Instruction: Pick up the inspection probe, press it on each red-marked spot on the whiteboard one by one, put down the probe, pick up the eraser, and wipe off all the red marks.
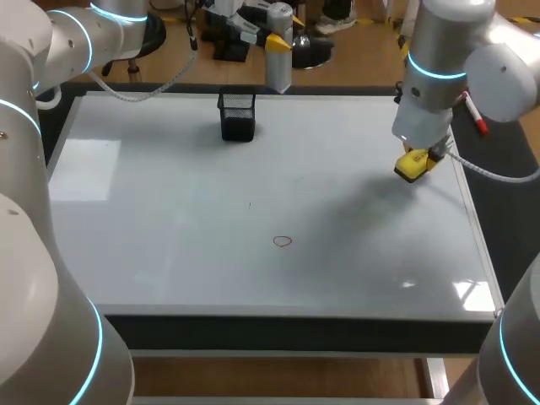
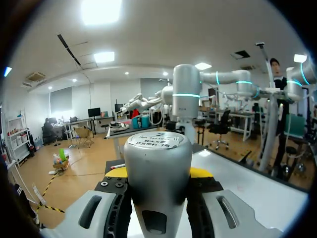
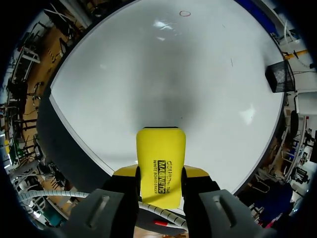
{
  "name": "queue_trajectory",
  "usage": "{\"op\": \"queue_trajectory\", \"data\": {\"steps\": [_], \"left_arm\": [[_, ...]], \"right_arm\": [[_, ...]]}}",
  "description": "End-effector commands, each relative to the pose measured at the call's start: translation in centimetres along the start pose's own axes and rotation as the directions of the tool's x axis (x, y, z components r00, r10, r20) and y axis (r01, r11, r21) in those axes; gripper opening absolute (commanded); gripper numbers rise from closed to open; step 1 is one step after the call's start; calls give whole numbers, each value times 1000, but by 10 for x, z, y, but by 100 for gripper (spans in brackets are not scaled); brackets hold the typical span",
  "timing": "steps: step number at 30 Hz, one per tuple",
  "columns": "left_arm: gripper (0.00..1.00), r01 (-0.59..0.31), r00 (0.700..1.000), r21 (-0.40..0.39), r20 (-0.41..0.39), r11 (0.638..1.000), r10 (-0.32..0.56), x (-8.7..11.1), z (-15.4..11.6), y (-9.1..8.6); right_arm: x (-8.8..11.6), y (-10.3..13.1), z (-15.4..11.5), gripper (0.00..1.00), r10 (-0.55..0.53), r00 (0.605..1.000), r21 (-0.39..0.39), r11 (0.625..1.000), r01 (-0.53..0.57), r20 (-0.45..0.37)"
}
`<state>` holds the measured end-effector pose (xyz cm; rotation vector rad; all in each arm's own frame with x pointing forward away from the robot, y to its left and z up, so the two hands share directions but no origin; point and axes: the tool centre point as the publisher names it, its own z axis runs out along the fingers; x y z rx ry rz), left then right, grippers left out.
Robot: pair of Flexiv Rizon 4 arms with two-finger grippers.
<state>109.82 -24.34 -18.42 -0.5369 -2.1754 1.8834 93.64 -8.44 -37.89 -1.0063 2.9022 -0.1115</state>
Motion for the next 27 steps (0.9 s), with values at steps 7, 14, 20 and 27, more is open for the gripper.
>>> {"op": "queue_trajectory", "data": {"steps": [7, 14, 20, 27], "left_arm": [[0, -17, 987, -7, -158, 1000, 16, 7, 5, -4], [0, -46, 983, -2, -179, 999, 44, 33, 15, -15], [0, -56, 978, 0, -203, 998, 55, 62, 26, -20], [0, -59, 973, 15, -220, 998, 61, 100, 38, -21]], "right_arm": [[0, -1, -1, 0, -2, 1000, 2, 1000, 2, -1], [0, -1, -1, 0, -2, 1000, 2, 1000, 2, -1], [0, -1, -1, 0, -2, 1000, 2, 1000, 2, -1], [0, -1, -1, 0, -2, 1000, 2, 1000, 2, -1]]}}
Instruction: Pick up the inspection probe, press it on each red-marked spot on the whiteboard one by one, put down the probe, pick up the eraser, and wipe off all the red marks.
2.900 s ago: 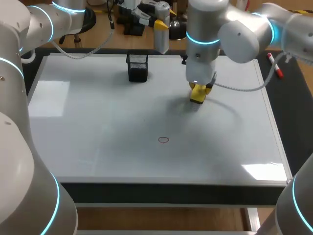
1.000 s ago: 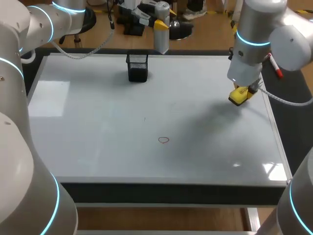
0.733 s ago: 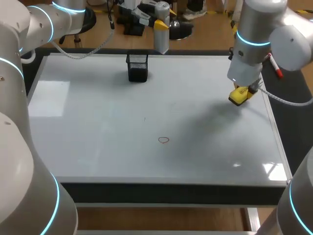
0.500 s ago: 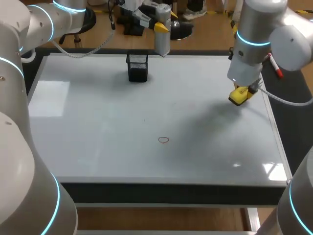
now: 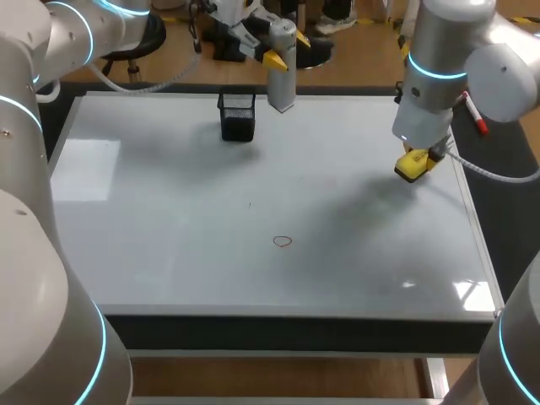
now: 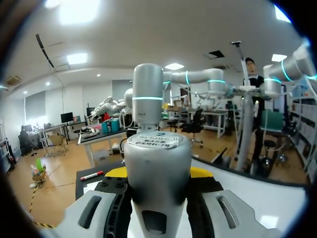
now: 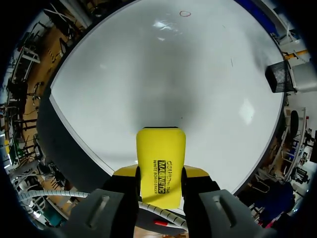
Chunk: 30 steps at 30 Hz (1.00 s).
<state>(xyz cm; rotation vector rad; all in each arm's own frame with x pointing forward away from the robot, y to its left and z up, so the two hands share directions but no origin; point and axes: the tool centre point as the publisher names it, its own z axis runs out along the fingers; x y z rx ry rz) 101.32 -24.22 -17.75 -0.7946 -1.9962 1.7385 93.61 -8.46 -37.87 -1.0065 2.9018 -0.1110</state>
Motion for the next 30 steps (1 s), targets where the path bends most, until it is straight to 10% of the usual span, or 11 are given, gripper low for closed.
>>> {"op": "queue_trajectory", "data": {"steps": [1, 30], "left_arm": [[0, -10, 999, -7, 38, 1000, 11, 24, 15, -5], [0, -41, 999, 46, 9, 998, 40, 163, 81, -13]], "right_arm": [[0, -1, 0, 0, -1, 1000, 2, 1000, 1, -2], [0, -1, 0, 0, -1, 1000, 2, 1000, 1, -2]]}}
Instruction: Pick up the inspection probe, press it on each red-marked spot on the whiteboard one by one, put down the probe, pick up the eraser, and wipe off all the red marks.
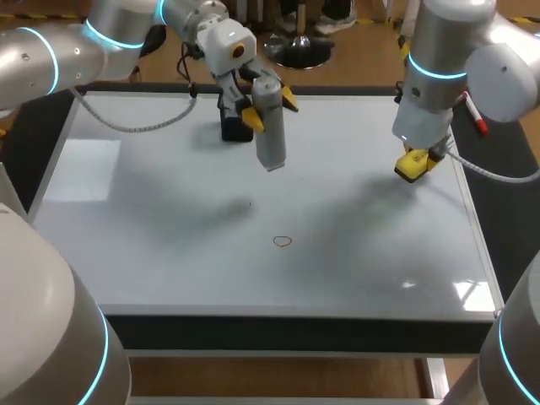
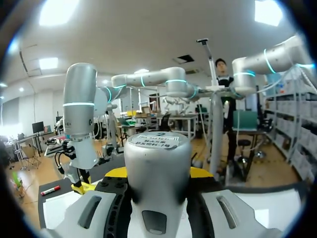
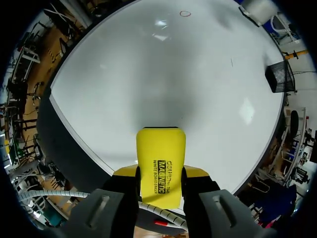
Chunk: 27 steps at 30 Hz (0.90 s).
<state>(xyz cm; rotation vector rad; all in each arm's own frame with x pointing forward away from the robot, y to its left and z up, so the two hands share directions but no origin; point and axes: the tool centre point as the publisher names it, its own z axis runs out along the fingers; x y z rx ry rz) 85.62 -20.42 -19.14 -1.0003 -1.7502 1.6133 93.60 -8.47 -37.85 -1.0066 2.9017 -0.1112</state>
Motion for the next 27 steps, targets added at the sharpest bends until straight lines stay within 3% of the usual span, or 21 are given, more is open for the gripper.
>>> {"op": "queue_trajectory", "data": {"steps": [1, 13, 27], "left_arm": [[0, 4, 964, -22, 268, 1000, 2, 15, 19, -2], [0, 6, 977, -26, 212, 1000, 0, 28, 48, 5], [0, 8, 996, 26, 90, 1000, -10, 35, 77, 30]], "right_arm": [[0, -1, 0, 0, -1, 1000, 2, 1000, 1, -2], [0, -1, 0, 0, -1, 1000, 2, 1000, 1, -2], [0, -1, 0, 0, -1, 1000, 2, 1000, 1, -2]]}}
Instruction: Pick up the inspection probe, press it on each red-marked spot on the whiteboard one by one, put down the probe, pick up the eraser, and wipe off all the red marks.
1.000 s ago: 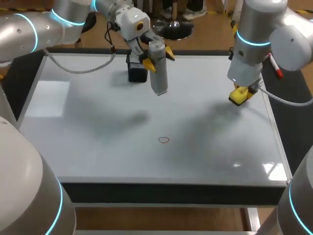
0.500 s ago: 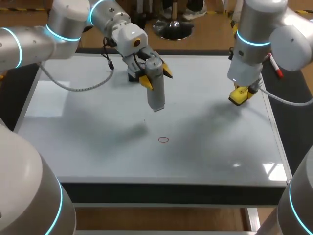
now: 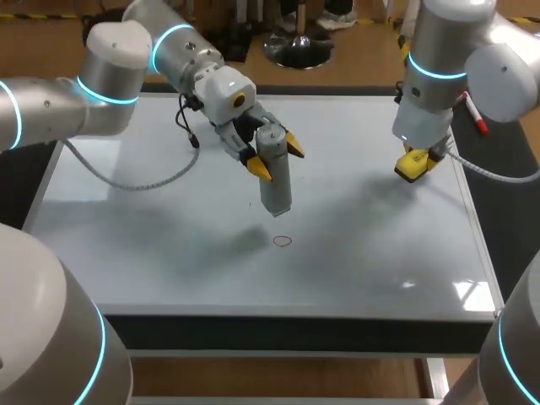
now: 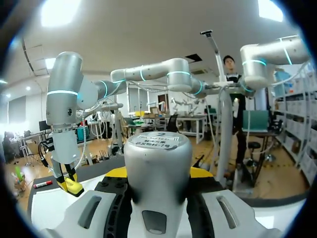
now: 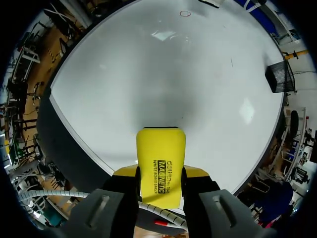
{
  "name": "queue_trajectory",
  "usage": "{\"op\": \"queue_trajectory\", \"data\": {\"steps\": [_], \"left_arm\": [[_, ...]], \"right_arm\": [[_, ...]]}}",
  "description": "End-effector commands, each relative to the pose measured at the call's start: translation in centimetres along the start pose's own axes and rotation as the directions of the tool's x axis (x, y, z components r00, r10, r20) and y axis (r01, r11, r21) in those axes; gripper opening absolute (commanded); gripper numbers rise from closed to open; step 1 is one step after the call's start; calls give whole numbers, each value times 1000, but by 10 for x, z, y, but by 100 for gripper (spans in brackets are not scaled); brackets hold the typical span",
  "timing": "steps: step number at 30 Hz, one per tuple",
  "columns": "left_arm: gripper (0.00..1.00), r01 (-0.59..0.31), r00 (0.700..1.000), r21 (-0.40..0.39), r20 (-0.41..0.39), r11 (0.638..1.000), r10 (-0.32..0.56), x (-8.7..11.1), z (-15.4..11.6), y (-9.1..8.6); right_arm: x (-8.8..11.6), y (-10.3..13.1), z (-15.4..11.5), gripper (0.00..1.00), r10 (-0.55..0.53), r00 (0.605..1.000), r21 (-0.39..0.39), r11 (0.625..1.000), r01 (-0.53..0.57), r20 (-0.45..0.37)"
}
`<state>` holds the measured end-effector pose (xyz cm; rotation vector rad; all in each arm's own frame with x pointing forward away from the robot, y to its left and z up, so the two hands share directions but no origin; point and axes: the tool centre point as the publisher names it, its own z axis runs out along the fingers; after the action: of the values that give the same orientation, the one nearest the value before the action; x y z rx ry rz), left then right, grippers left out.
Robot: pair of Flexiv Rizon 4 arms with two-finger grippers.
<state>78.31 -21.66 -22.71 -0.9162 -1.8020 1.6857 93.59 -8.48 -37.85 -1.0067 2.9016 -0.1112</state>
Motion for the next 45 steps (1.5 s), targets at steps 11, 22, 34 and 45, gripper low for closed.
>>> {"op": "queue_trajectory", "data": {"steps": [11, 22, 34, 45], "left_arm": [[0, 5, 998, 42, -63, 999, -2, 10, 22, 23], [0, 25, 994, 63, -110, 998, -18, 14, 38, 36], [0, 51, 994, 47, -95, 998, -46, 20, 40, 43], [0, 54, 995, 16, -80, 998, -53, 22, 39, 49]], "right_arm": [[0, -1, 0, 0, -1, 1000, 2, 1000, 1, -2], [0, -1, 0, 0, -1, 1000, 2, 1000, 1, -2], [0, -1, 0, 0, -1, 1000, 2, 1000, 1, -2], [0, -1, 0, 0, -1, 1000, 2, 1000, 1, -2]]}}
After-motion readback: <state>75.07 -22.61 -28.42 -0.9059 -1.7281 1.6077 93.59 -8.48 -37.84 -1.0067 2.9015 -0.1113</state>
